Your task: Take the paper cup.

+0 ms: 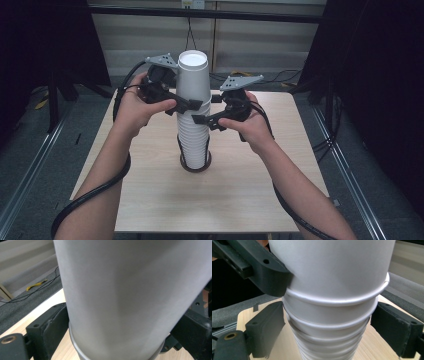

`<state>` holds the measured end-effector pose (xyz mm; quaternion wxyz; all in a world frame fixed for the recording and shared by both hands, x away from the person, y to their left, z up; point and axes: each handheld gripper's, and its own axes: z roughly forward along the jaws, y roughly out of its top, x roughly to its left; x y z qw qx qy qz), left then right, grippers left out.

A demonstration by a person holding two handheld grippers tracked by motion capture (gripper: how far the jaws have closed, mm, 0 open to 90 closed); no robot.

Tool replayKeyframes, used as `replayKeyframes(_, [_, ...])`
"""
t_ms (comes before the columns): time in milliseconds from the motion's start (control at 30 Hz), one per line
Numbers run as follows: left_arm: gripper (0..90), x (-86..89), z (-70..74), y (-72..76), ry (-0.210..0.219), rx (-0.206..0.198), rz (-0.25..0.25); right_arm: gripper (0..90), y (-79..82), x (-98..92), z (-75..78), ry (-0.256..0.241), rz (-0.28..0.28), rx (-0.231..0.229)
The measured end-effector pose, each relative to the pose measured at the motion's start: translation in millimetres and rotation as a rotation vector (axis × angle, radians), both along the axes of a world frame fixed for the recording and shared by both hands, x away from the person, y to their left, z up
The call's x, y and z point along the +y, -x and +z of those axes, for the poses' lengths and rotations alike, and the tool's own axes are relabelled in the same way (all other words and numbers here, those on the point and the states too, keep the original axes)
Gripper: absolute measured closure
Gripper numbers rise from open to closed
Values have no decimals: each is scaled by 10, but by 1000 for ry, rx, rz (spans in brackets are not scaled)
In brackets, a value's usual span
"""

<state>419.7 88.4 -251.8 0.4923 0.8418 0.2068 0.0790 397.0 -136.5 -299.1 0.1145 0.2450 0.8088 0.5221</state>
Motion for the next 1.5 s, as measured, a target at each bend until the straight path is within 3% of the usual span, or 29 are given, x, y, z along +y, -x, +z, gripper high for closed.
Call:
replayKeyframes(267, [69, -3, 35, 9, -14, -11, 11, 112, -6, -3, -21, -23, 2, -6])
replayKeyframes(367, [76, 8, 65, 14, 2, -15, 21, 115, -15, -5, -27, -29, 3, -9])
replayKeyframes(467, [130, 33, 131, 22, 19, -28, 19, 123, -8, 1, -25, -5, 5, -18])
replayKeyframes(700, [125, 19, 101, 27, 21, -52, 14, 120, -9, -1, -42, -5, 5, -20])
replayKeyframes(867, [104, -32, 38, 6, 25, -41, 20, 126, -20, -3, -69, -12, 0, -6])
replayKeyframes(1033, [120, -34, 83, 38, 2, -54, 31, 126, -21, -5, -67, -9, -2, -2])
replayKeyframes(1100, [128, -16, 109, 34, 24, -40, 38, 124, -25, 0, -65, -7, -1, -1])
replayKeyframes(1200, [141, 5, 165, 51, 37, -56, 41, 124, -31, 1, -64, -8, 2, -1])
replayKeyframes(1267, [150, 5, 190, 58, 23, -63, 37, 123, -34, -2, -65, -8, 5, -1])
replayKeyframes(1333, [149, 10, 177, 43, 39, -60, 37, 122, -33, 0, -69, -12, 2, -2])
replayKeyframes(1500, [130, -18, 142, 50, 25, -82, 35, 122, -32, 1, -68, -8, 1, -2])
